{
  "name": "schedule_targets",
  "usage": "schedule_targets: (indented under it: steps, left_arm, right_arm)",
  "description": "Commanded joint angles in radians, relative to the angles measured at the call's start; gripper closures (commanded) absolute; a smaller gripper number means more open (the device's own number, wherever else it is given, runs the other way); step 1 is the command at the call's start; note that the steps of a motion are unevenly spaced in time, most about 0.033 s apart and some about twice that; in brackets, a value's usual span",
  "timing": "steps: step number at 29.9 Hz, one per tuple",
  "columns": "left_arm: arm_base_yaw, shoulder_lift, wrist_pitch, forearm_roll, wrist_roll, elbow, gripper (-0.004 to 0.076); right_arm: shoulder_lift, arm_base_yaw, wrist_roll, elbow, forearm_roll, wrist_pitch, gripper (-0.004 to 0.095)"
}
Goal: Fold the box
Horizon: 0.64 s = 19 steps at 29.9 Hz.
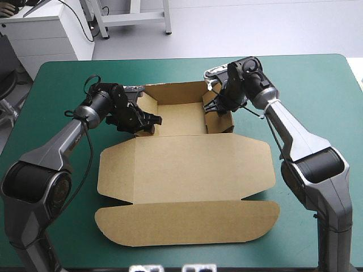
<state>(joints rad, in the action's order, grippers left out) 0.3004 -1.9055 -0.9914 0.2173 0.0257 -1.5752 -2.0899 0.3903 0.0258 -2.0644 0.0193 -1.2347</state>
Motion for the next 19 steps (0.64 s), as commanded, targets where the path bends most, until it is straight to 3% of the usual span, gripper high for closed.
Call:
schedule_targets:
  steps: [1,13,17,19]
  left_arm:
    - [0.004,0.067,0.012,0.022,-0.002,-0.058,0.0249]
    - [-0.008,0.071,-0.157,0.000,-0.002,-0.238,0.0249]
    - [-0.008,0.071,-0.302,-0.115,0.003,-0.320,0.0253]
    - [-0.008,0.080,-0.296,-0.133,0.005,-0.353,0.0279]
  right_arm:
    - [0.056,-0.010,0.012,-0.071,0.012,-0.016,0.0461]
    - [0.097,-0.010,0.010,-0.083,0.008,-0.016,0.0462]
    - [0.150,-0.010,-0.003,-0.083,0.008,-0.016,0.0463]
    - [0.178,-0.010,-0.018,-0.083,0.008,-0.016,0.0464]
